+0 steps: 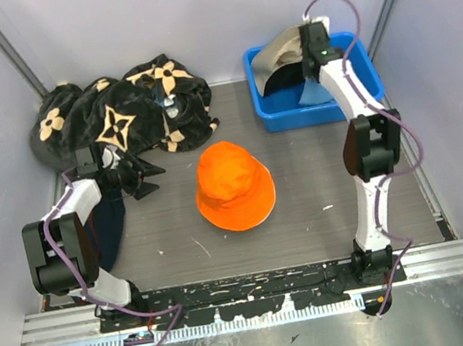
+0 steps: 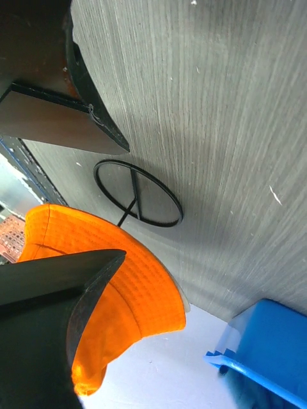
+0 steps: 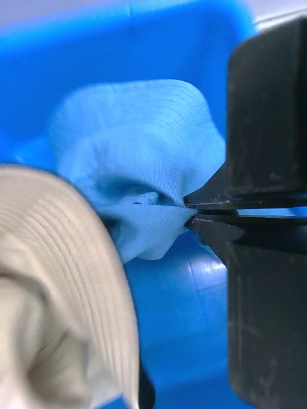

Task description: Stack the hats

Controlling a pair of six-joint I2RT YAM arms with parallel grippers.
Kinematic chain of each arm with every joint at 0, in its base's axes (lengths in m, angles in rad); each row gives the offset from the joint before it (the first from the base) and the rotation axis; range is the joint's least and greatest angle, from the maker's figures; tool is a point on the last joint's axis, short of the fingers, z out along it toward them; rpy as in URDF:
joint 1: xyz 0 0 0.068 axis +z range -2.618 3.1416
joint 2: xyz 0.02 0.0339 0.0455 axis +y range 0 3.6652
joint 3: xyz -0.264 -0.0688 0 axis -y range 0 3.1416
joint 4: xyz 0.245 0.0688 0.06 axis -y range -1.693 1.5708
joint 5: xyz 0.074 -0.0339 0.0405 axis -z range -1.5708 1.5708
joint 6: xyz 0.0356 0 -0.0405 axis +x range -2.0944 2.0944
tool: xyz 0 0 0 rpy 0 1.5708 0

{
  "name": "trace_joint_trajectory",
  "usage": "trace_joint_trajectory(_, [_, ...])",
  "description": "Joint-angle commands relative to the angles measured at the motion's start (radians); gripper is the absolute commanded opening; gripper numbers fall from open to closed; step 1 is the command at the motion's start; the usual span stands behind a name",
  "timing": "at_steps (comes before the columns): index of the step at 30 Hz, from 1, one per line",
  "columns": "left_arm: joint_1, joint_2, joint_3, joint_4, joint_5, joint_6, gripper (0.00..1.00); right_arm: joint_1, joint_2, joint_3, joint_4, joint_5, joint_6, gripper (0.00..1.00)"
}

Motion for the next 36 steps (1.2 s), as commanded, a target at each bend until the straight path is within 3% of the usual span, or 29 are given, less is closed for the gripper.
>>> trace_joint_trajectory(1, [0.005,-0.057,0.078,-0.042,0.025,0.031,0.68,0.001,-0.234,0.038,0.015,0.025,-0.013,0.01])
trace_joint_trajectory(8, [0.004,-0.154,0.106,-0.018,0.097,-0.046,0.7,0.001,-0.343,0.134,-0.101,-0.069,0.06,0.01])
trace_joint_trajectory(18, [-0.007,-0.201,0.152,0.213,0.195,-0.326,0.73,0.003,-0.429,0.21,-0.176,-0.491,0.332,0.01])
trace_joint_trajectory(22, [-0.02,-0.202,0.137,0.385,0.205,-0.51,0.74,0.003,-0.515,0.072,-0.034,-0.677,0.516,0.01])
trace_joint_trajectory(27, [-0.069,-0.193,0.09,0.669,0.157,-0.749,0.78,0.02,-0.647,-0.249,0.299,-0.845,0.81,0.01])
trace_joint_trajectory(36, [-0.264,-0.161,0.081,0.833,0.02,-0.886,0.8,0.193,-0.742,-0.438,0.62,-0.82,1.006,0.01])
